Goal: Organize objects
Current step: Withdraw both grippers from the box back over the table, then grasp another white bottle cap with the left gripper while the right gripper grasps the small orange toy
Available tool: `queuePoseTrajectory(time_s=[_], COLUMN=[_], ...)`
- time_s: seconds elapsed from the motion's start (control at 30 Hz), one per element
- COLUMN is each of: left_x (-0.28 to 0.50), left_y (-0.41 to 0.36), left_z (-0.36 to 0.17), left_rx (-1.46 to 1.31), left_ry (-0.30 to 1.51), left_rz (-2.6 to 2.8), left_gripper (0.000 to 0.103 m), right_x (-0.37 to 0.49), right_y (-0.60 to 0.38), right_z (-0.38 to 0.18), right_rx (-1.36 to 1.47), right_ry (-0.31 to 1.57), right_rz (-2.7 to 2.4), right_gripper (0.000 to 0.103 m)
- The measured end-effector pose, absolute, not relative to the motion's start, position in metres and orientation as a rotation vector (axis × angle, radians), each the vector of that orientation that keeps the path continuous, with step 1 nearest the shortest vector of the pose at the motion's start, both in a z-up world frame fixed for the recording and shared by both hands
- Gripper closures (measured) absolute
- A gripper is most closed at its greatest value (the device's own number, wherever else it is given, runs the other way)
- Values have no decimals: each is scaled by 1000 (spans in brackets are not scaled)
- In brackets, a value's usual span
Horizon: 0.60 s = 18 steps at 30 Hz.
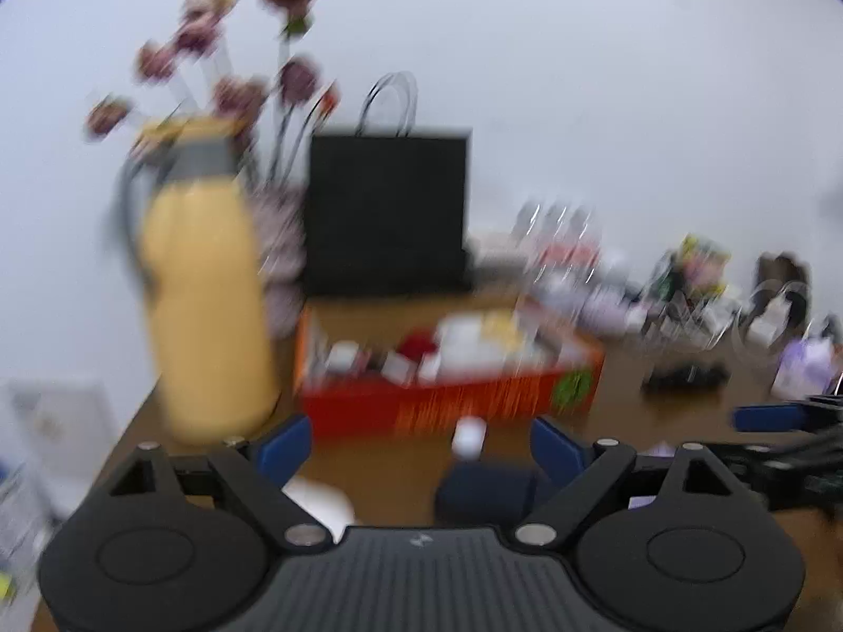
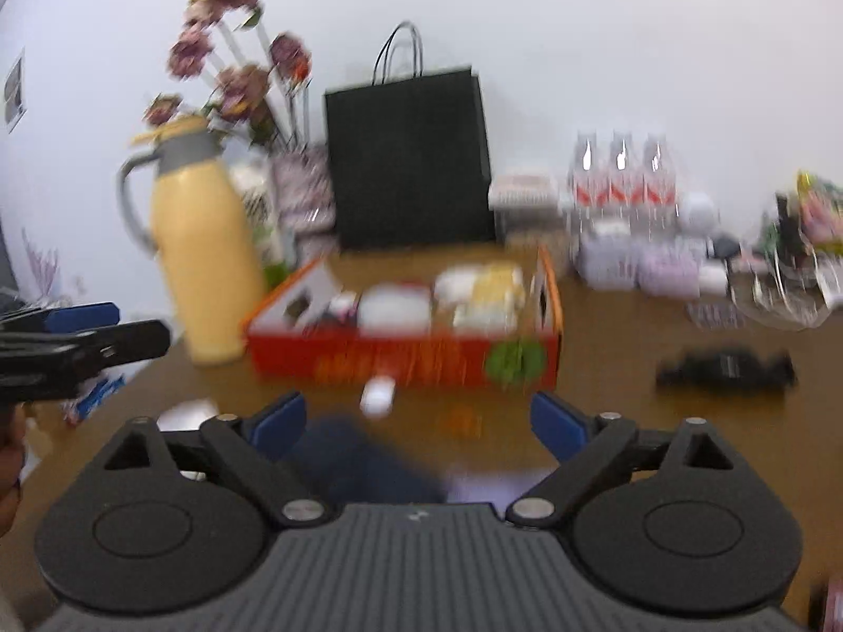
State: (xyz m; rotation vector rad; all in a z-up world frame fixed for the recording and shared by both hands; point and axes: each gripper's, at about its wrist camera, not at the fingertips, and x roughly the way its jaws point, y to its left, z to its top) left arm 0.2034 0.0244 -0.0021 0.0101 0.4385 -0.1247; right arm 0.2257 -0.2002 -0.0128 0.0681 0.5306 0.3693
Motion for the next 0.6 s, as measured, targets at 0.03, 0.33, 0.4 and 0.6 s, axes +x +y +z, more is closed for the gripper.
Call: queuePoseTrajectory(time_s=[0.03,0.33,0.4,0.6], left_x=[189,121,122,145], left_y=[24,12,12,4], left_z=[-11,-59,-58,-55], left_rx=[-4,-5,-8,14], left_ry=[470,647,641,603], left_rz=[-125,-129,-130,-154], left_gripper=[14,15,15,15], right_x=[211,105,108,144], right_y=[-202,-216,-222,-223], right_z=[-19,-45,-44,-45], right_rx=[77,50,37,12], right_ry=[553,572,551,524], right_rz=[381,466,433,334], right_gripper=[4,1,1,3])
